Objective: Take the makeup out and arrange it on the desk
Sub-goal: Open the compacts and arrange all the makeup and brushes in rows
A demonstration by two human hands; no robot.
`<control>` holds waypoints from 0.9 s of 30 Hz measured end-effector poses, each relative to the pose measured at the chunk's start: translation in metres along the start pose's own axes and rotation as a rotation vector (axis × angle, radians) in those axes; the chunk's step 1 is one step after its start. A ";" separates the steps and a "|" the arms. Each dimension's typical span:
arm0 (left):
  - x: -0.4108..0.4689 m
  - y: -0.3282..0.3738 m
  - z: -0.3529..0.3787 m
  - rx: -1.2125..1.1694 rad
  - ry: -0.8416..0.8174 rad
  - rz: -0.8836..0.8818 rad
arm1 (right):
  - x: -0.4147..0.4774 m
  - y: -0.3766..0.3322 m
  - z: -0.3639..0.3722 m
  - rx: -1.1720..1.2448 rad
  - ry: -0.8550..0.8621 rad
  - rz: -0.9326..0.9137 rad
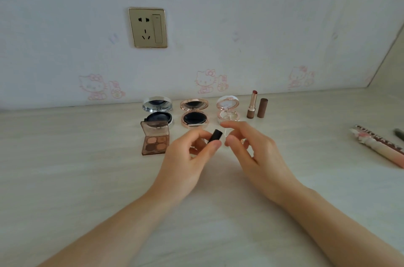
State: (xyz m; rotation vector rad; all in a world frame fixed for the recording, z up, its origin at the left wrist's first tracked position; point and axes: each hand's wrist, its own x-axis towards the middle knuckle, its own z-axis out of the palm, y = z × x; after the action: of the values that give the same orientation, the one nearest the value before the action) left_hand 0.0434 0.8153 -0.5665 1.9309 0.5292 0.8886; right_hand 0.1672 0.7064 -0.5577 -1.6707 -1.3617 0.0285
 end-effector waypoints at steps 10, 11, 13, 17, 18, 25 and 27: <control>-0.004 0.003 0.000 0.214 0.037 0.117 | 0.003 0.004 -0.002 0.150 0.036 0.099; -0.004 0.002 0.000 0.271 0.051 0.174 | 0.002 0.003 -0.003 0.163 0.034 0.094; -0.004 0.001 -0.001 0.427 0.071 0.295 | 0.000 0.000 -0.004 0.139 0.008 0.074; -0.003 0.004 -0.004 0.709 0.121 0.511 | 0.000 0.001 -0.003 -0.032 -0.080 0.001; -0.003 0.004 -0.004 0.721 0.129 0.523 | 0.000 0.004 -0.002 -0.070 -0.100 -0.015; 0.002 -0.011 -0.002 1.040 0.023 0.589 | 0.001 0.014 0.003 -0.191 -0.111 -0.087; 0.000 -0.011 -0.001 1.068 -0.002 0.591 | 0.000 0.014 0.004 -0.200 -0.111 -0.111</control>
State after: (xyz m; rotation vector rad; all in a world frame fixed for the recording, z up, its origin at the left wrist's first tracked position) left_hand 0.0429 0.8213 -0.5760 3.1695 0.4728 1.0686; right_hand 0.1755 0.7103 -0.5694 -1.7766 -1.5826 -0.0836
